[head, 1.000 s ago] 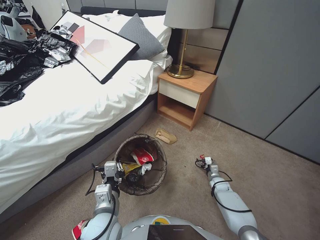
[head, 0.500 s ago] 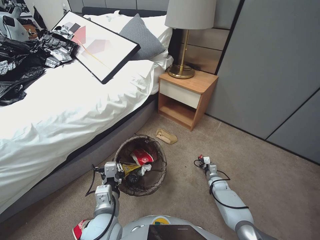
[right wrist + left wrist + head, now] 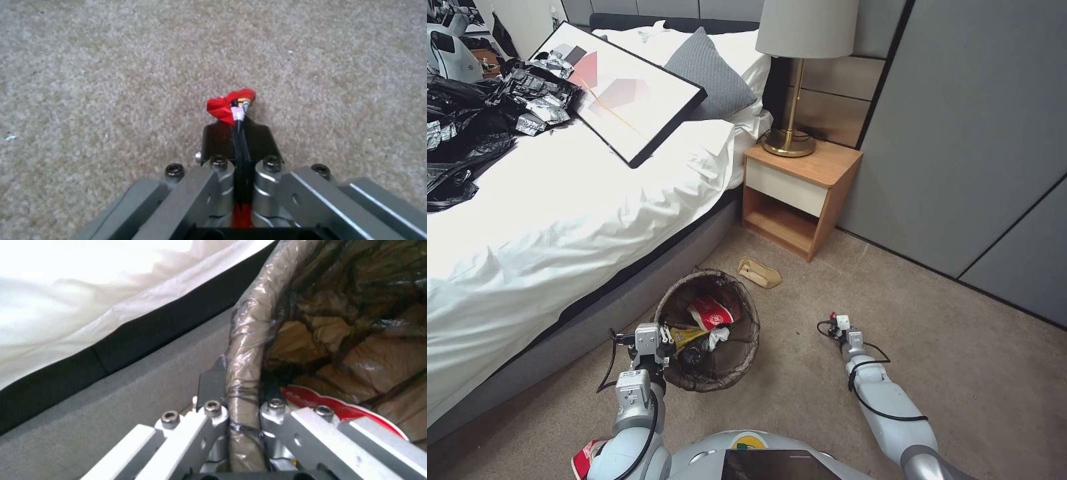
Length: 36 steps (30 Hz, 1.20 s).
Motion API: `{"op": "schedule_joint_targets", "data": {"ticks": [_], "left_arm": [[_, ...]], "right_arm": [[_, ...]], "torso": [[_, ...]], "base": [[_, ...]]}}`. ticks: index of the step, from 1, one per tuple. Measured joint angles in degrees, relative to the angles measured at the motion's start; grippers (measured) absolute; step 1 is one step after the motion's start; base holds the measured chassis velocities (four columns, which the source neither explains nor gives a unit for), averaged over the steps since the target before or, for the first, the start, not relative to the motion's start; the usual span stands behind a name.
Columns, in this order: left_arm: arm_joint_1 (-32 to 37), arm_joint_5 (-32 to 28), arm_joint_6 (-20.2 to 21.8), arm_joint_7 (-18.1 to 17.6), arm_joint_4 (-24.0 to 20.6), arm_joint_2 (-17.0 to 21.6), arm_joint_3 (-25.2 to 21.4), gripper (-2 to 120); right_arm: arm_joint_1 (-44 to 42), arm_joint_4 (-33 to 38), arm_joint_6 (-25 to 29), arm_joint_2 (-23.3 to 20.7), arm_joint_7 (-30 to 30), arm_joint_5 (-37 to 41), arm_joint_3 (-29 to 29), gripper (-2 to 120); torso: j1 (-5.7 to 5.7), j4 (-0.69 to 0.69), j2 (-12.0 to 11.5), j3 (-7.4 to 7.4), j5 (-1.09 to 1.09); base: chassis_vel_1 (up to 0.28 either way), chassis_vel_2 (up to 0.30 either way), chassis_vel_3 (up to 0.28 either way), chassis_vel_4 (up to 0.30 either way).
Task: Pick up the trash bin, then pick up the garbage from the floor and place it into the trash bin.
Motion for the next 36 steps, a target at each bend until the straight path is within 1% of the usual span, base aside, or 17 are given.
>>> {"op": "schedule_joint_targets", "data": {"ticks": [7,11,14,15,16,17,18,21,23,24,25,27,28,30,33,34,36], "left_arm": [[0.0,0.0,0.0,0.0,-0.1,0.0,0.0,0],[0.0,-0.5,0.0,0.0,0.0,0.3,0.2,0],[0.0,-0.7,0.1,0.0,0.1,0.5,0.3,0],[-0.1,-0.8,0.2,0.0,0.4,0.8,0.4,0],[-0.1,-0.8,0.3,0.0,0.5,0.9,0.4,0],[-0.1,-0.8,0.3,0.0,0.5,0.9,0.4,0],[-0.2,-0.9,0.3,0.0,0.6,1.0,0.5,0],[-0.2,-0.9,0.3,0.0,0.7,1.0,0.5,0],[-0.2,-0.9,0.4,0.0,0.7,1.0,0.5,0],[-0.2,-0.9,0.4,0.0,0.8,1.0,0.7,0],[-0.2,-0.9,0.4,0.0,0.8,1.0,0.7,0],[-0.1,-0.9,0.6,0.1,1.1,0.8,1.7,0],[-0.1,-0.9,0.6,0.1,1.1,0.8,1.7,0],[0.0,-0.9,0.7,0.1,1.2,0.9,1.8,0],[0.0,-0.9,0.7,0.2,1.3,1.0,1.9,0],[-0.1,-0.9,0.8,0.2,1.3,1.0,2.0,0],[-0.1,-0.9,0.8,0.2,1.4,1.0,2.1,0]], "right_arm": [[-0.9,3.4,1.0,-0.2,0.1,0.4,0.0,0],[-3.4,12.3,5.2,-0.5,-2.1,3.1,-0.7,0],[-4.3,15.6,6.4,-0.6,-3.5,4.1,-0.9,0],[-6.8,26.5,11.7,-0.9,-8.3,6.6,-1.8,0],[-7.3,28.5,12.9,-0.9,-9.5,6.8,-1.9,0],[-7.3,28.5,12.9,-0.9,-9.5,6.8,-1.9,0],[-8.1,31.7,13.9,-1.0,-11.3,7.3,-2.2,0],[-9.1,35.5,14.8,-1.2,-13.3,8.1,-2.7,0],[-9.9,38.5,15.2,-1.3,-14.9,9.0,-3.2,0],[-10.9,43.4,15.6,-1.6,-17.5,10.6,-4.0,0],[-10.9,43.4,15.6,-1.6,-17.5,10.6,-4.0,0],[-14.0,58.0,15.2,-3.1,-22.5,14.8,-9.1,0],[-14.0,58.0,15.2,-3.1,-22.5,14.8,-9.1,0],[-17.1,65.7,14.7,-4.7,-24.9,16.0,-14.0,0],[-19.3,69.1,14.4,-5.9,-26.1,15.8,-17.7,0],[-20.4,69.5,14.5,-6.6,-26.4,14.6,-19.9,0],[-20.7,69.0,14.7,-6.7,-26.5,13.5,-21.0,0]], "torso": [[0.00,-0.02,0.0,0.00,0.00],[0.00,0.00,0.0,0.00,0.00],[0.00,0.02,0.0,0.01,0.01],[0.00,0.00,0.0,0.00,-0.04],[0.00,0.01,0.0,-0.01,-0.04],[0.00,0.01,0.0,-0.01,-0.04],[0.00,0.07,0.0,-0.01,-0.02],[0.00,0.03,0.0,0.00,-0.01],[0.00,-0.03,0.0,0.01,0.03],[0.00,0.01,0.0,0.00,0.00],[0.00,0.01,0.0,0.00,0.00],[0.00,0.01,0.0,-0.01,-0.03],[0.00,0.01,0.0,-0.01,-0.03],[0.00,0.01,0.0,-0.01,-0.02],[0.00,-0.01,0.0,-0.01,0.00],[0.00,0.00,0.0,-0.01,0.00],[0.00,0.00,0.0,-0.01,0.00]], "base": [[0.000,0.000,0.000,0.000],[0.000,0.000,0.000,0.000],[0.000,0.000,0.000,0.000],[0.000,0.000,0.000,0.000],[0.000,0.000,0.000,0.000],[0.000,0.000,0.000,0.000],[0.000,0.000,0.000,0.000],[0.000,0.000,0.000,0.000],[0.000,0.000,0.000,0.000],[0.000,0.000,0.000,0.000],[0.000,0.000,0.000,0.000],[0.000,0.000,0.000,0.000],[0.000,0.000,0.000,0.000],[0.000,0.000,0.000,0.000],[0.000,0.000,0.000,0.000],[0.000,0.000,0.000,0.000],[0.000,0.000,0.000,0.000]]}}
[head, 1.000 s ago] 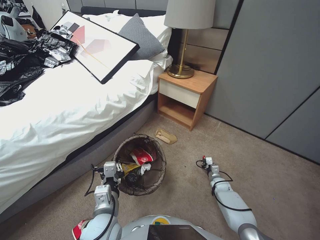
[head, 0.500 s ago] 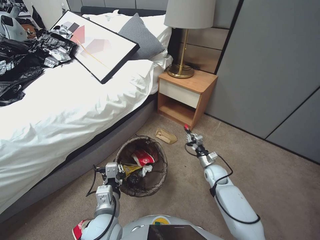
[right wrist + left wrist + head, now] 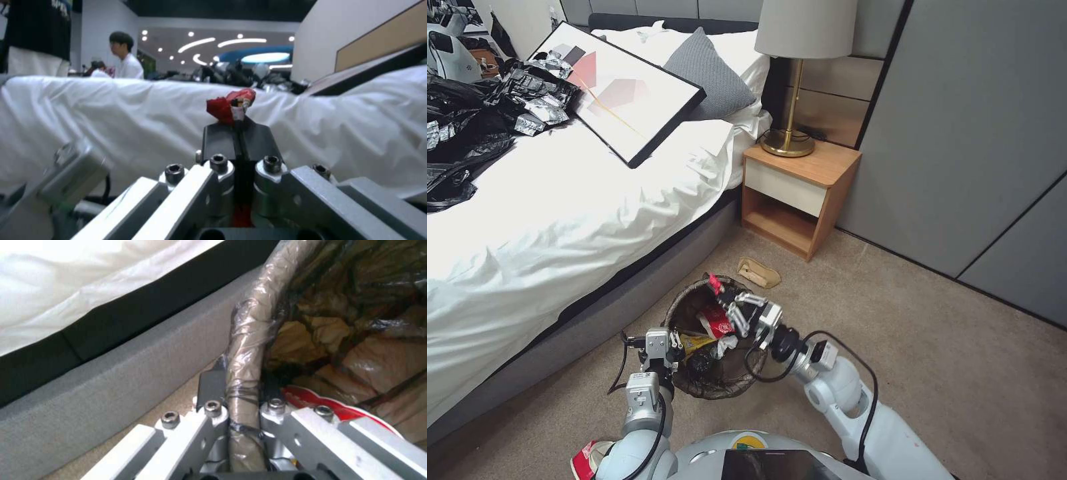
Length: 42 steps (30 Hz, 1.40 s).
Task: Pick up the trash bin, then pick up the garbage from the floor and place it into the trash bin.
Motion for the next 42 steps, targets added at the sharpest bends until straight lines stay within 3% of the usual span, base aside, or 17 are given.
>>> {"op": "schedule_joint_targets", "data": {"ticks": [9,13,15,16,21,23,25,30,35,38,39,42], "left_arm": [[-0.2,0.0,0.1,0.1,0.0,-0.1,0.0,0],[-0.4,0.0,0.1,0.1,0.0,-0.1,0.0,0],[-0.5,-0.1,0.2,0.1,0.1,-0.1,0.0,0],[-0.6,-0.1,0.2,0.1,0.1,0.0,0.0,0],[-0.8,-0.3,0.3,0.1,0.1,0.1,-0.1,0],[-0.8,-0.3,0.3,0.1,0.1,0.0,-0.1,0],[-0.9,-0.3,0.3,0.1,0.1,0.0,-0.1,0],[-0.8,-0.3,0.4,0.0,0.0,0.0,-0.2,0],[-0.8,-0.3,0.4,0.0,-0.3,0.0,-0.3,0],[-0.6,-0.2,0.4,-0.1,-0.5,0.0,-0.6,0],[-0.6,-0.2,0.4,-0.1,-0.5,0.0,-0.6,0],[-0.8,0.1,0.3,-0.1,-0.4,-0.1,-1.1,0]], "right_arm": [[-0.5,-6.5,1.8,1.4,0.0,-5.1,-3.4,-2],[-0.6,-7.4,1.8,1.4,0.3,-6.0,-3.2,6],[-0.6,-7.6,1.8,1.4,0.6,-6.0,-3.1,12],[-0.6,-7.6,1.6,1.4,0.8,-6.0,-3.0,21],[-0.7,-7.5,1.6,1.4,1.0,-6.0,-2.9,32],[-0.9,-7.5,1.6,1.5,1.0,-6.0,-2.8,45],[-1.0,-7.5,1.6,1.5,1.0,-6.1,-2.8,47],[-1.2,-7.0,1.6,1.4,1.0,-6.2,-2.3,70],[-1.7,-6.0,1.8,1.2,1.1,-6.3,-1.8,84],[-3.4,-1.8,1.9,1.8,7.2,-8.1,-0.4,98],[-3.4,-1.8,1.9,1.8,7.2,-8.1,-0.4,98],[-6.2,4.4,-0.3,3.1,16.6,-10.7,2.6,100]], "torso": [[0.00,0.01,0.0,0.01,0.00],[0.00,0.01,0.0,0.01,0.00],[0.00,0.00,0.0,0.01,0.00],[0.00,0.01,0.0,0.01,0.00],[0.00,0.01,0.0,0.01,0.00],[0.00,0.01,0.0,0.01,0.00],[0.00,0.01,0.0,0.01,0.00],[0.00,0.01,0.0,0.01,0.00],[0.00,0.01,0.0,0.01,0.01],[0.00,0.01,0.0,0.01,0.01],[0.00,0.01,0.0,0.01,0.01],[0.00,0.01,0.0,0.00,0.01]], "base": [[0.000,0.000,0.000,0.000],[0.000,0.000,0.000,0.000],[0.000,0.000,0.000,0.000],[0.000,0.000,0.000,0.000],[0.000,0.000,0.000,0.000],[0.000,0.000,0.000,0.000],[0.000,0.000,0.000,0.000],[0.000,0.000,0.000,0.000],[0.000,0.000,0.000,0.000],[0.000,0.000,0.000,0.000],[0.000,0.000,0.000,0.000],[0.000,0.000,0.000,0.000]]}}
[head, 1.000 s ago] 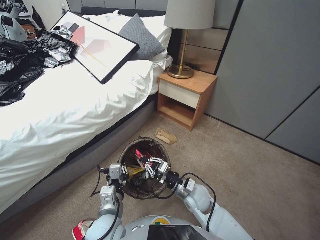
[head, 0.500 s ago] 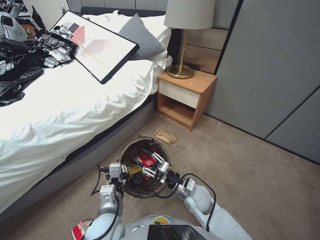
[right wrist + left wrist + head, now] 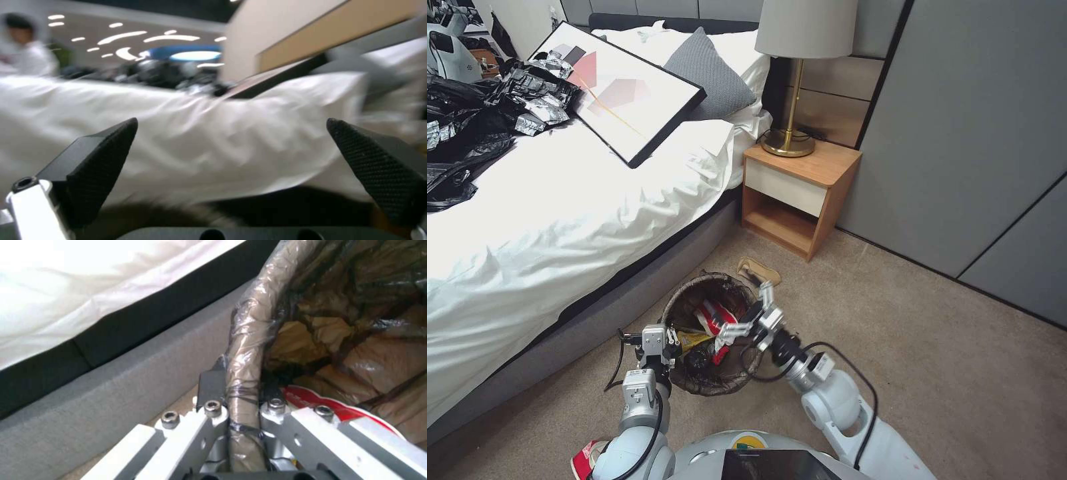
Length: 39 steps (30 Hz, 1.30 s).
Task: Pick up the trash bin, then pick up the garbage from the floor and place it into the trash bin.
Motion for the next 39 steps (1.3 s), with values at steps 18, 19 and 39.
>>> {"op": "schedule_joint_targets", "data": {"ticks": [18,19,39], "left_arm": [[-1.5,2.6,-0.5,-0.9,0.7,-0.7,-1.8,0],[-1.5,2.6,-0.5,-0.9,0.7,-0.7,-1.8,0],[-0.8,2.3,-0.5,-1.1,-0.1,-0.4,-1.7,0]], "right_arm": [[-19.8,4.8,11.4,7.0,17.8,-10.0,15.1,100],[-19.8,4.8,11.4,7.0,17.8,-10.0,15.1,100],[-17.1,2.7,11.6,7.0,16.2,-6.8,17.1,100]], "torso": [[0.00,0.00,0.0,0.00,0.00],[0.00,0.00,0.0,0.00,0.00],[0.00,-0.01,0.0,0.00,0.00]], "base": [[0.000,0.000,0.000,0.000],[0.000,0.000,0.000,0.000],[-0.024,0.027,0.024,-0.018]]}}
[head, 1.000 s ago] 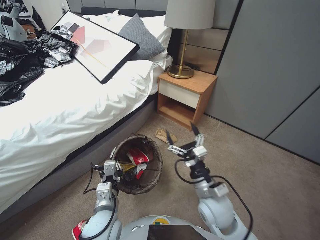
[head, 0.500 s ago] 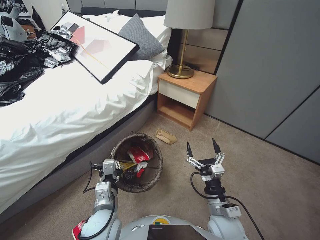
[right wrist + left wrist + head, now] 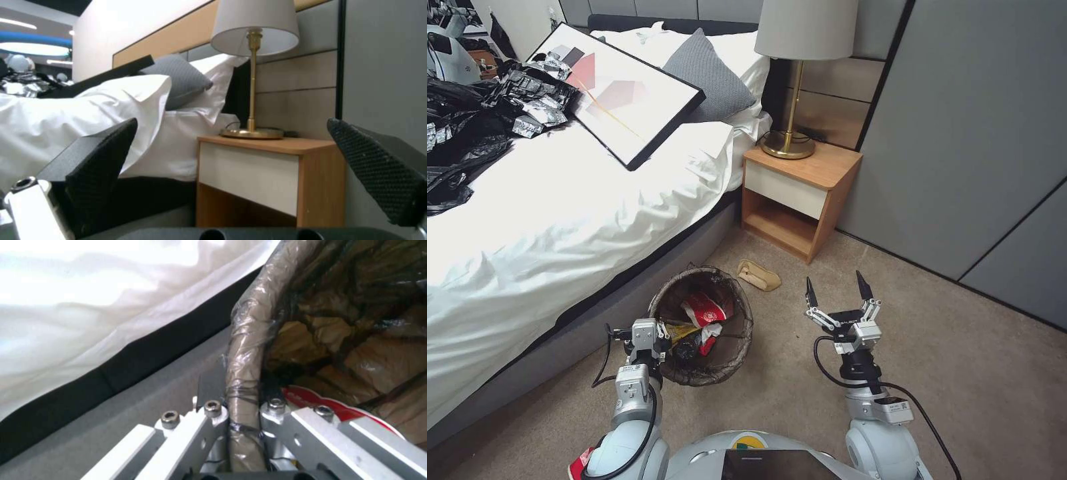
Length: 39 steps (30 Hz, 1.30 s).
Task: Pick up the trash bin, then pick up the garbage from the floor and place it into the trash bin.
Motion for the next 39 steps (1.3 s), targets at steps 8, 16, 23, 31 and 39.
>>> {"op": "schedule_joint_targets", "data": {"ticks": [8,16,23,31,39], "left_arm": [[0.2,0.1,0.0,0.0,-0.2,0.0,-0.1,0],[0.2,0.2,0.0,0.0,-0.2,-0.1,-0.1,0],[0.7,0.2,0.1,-0.1,-0.3,-0.1,0.2,0],[1.1,0.2,0.2,-0.2,-0.9,-0.1,0.2,0],[2.0,0.8,0.2,-0.3,-2.1,-0.5,-0.2,0]], "right_arm": [[2.2,-0.5,0.3,-0.2,-1.0,0.3,1.1,100],[4.4,-2.6,4.5,-0.1,-1.5,-2.4,1.4,100],[6.1,-3.5,5.7,-0.6,-1.6,-5.8,0.9,100],[10.0,-3.7,1.4,-3.4,-9.5,-2.0,-0.4,100],[22.3,-10.7,-16.4,-10.2,-14.8,5.7,-4.9,100]], "torso": [[0.01,0.01,0.0,0.02,-0.01],[0.00,-0.01,0.0,0.01,-0.01],[0.00,0.01,0.0,0.01,-0.01],[0.00,0.00,0.0,0.00,-0.01],[0.00,0.00,0.0,0.01,-0.01]], "base": [[-0.134,0.125,0.144,-0.130],[-0.031,0.034,0.033,-0.030],[0.000,0.000,0.000,0.000],[0.000,0.000,0.000,0.000],[0.000,0.000,0.000,0.000]]}}
